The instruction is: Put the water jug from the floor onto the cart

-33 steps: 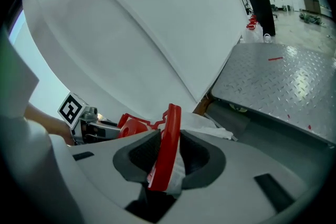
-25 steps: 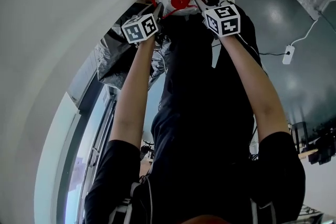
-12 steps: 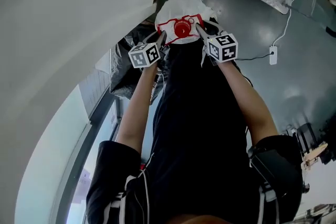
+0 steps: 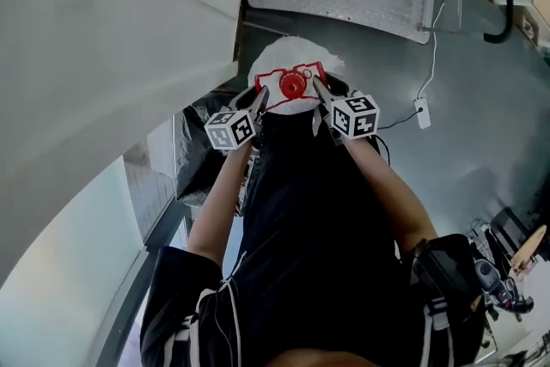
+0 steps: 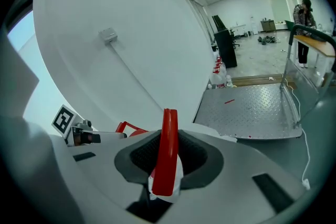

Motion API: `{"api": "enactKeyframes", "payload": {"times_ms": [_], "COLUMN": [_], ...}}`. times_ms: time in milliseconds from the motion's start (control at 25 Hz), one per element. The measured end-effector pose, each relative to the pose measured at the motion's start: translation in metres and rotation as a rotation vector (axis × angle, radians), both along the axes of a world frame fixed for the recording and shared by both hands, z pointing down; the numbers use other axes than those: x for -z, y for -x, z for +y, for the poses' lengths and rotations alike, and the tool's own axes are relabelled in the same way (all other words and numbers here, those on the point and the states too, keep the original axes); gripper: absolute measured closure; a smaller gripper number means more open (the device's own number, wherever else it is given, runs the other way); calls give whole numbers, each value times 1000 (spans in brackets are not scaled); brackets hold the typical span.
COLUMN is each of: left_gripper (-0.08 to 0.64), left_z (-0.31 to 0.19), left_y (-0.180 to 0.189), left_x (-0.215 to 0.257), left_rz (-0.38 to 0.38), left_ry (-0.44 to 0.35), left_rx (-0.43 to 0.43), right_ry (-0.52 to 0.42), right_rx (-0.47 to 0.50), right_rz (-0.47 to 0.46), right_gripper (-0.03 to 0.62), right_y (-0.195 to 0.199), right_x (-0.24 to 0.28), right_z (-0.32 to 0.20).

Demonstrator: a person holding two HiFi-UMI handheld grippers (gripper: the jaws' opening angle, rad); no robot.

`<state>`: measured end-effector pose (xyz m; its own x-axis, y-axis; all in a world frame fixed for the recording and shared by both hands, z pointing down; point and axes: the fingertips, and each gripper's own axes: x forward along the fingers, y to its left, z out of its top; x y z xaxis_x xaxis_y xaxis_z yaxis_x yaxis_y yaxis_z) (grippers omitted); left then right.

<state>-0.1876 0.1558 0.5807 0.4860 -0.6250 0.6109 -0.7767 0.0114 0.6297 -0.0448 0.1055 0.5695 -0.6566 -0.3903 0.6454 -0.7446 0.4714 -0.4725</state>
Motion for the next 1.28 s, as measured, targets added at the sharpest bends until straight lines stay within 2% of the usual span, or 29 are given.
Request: {"api": "enactKeyframes", "payload": {"times_ms": [120,240,400,560,720,1040,1280], "left_gripper": [468,468,466,466,466,466,468], "left_z": [-7,-12,-27,-51,-88,-170,-239], "left_y": [-14,-21,-31,-40,-70,-134,-177], "left_x": [9,15,15,20,24,13,6], "left_rz": [16,-4,-99,-178,-173,-182,-188], "left_ry": [-21,-38,-66,-75,-64,-12,14], "left_rx": [-5,-13,-70,-63,-53,-34,-60], "right_ry": [-19,-17,12,27,33,103,115], "right_rx": [-36,-43,-50,-55,-41,-53,-67], "right_rz": [8,-4,-22,-60,-53,-73,-88], "right_gripper": [503,503,503,503,503,502,502], "right_y": [-16,-23,-34,-43,-72,-135,-178], "right_x": [9,13,11,5,7,-3,-5], "right_z": [-3,-7,-19,-38,-72,-148,-215]}}
